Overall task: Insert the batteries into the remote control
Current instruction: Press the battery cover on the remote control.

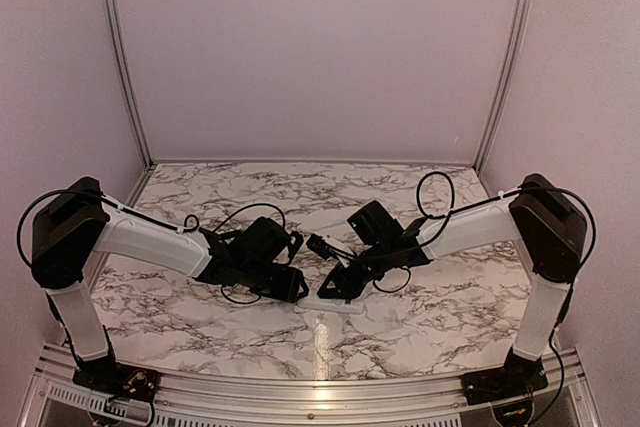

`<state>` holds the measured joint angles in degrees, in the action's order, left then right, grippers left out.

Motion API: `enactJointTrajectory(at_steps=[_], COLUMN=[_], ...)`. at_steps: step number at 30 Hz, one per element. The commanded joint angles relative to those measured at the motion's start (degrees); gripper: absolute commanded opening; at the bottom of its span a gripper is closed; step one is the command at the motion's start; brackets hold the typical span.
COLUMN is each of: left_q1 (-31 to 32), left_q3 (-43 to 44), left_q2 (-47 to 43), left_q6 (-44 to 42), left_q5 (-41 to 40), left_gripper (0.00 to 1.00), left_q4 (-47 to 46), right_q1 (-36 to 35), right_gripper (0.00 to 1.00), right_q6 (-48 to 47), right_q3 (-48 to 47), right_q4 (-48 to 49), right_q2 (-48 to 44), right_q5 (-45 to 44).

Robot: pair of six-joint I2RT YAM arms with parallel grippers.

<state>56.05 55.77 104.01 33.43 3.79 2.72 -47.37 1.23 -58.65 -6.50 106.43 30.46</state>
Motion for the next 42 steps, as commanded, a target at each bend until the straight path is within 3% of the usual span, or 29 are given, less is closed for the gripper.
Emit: enactJointTrajectory(at_steps=[1, 20, 33, 42], left_q1=[0.29, -0.24, -1.12, -0.86], left_q3=[0.52, 0.83, -2.36, -0.7], left_q2=[-0.96, 0.82, -6.36, -3.07], left_q6=[0.17, 1.77, 2.21, 1.57], left_q5=[0.21, -3.35, -4.07, 0.23], left_gripper=[0.4, 0.25, 0.28, 0.4], left_q4=[2.0, 5.92, -0.02, -1.78], right_q1=[-0.09, -0.2, -0.26, -0.26], right_gripper=[0.15, 0.15, 0.15, 0.15], right_q6=[-0.84, -1.06, -2.64, -2.58], right_q3=[0.56, 0.38, 0.29, 0.37], right_q4=[-4.85, -5.53, -5.58, -5.54], right_q2=[1.63, 1.94, 1.94, 1.68], right_q5=[-2.1, -2.81, -2.68, -2.6])
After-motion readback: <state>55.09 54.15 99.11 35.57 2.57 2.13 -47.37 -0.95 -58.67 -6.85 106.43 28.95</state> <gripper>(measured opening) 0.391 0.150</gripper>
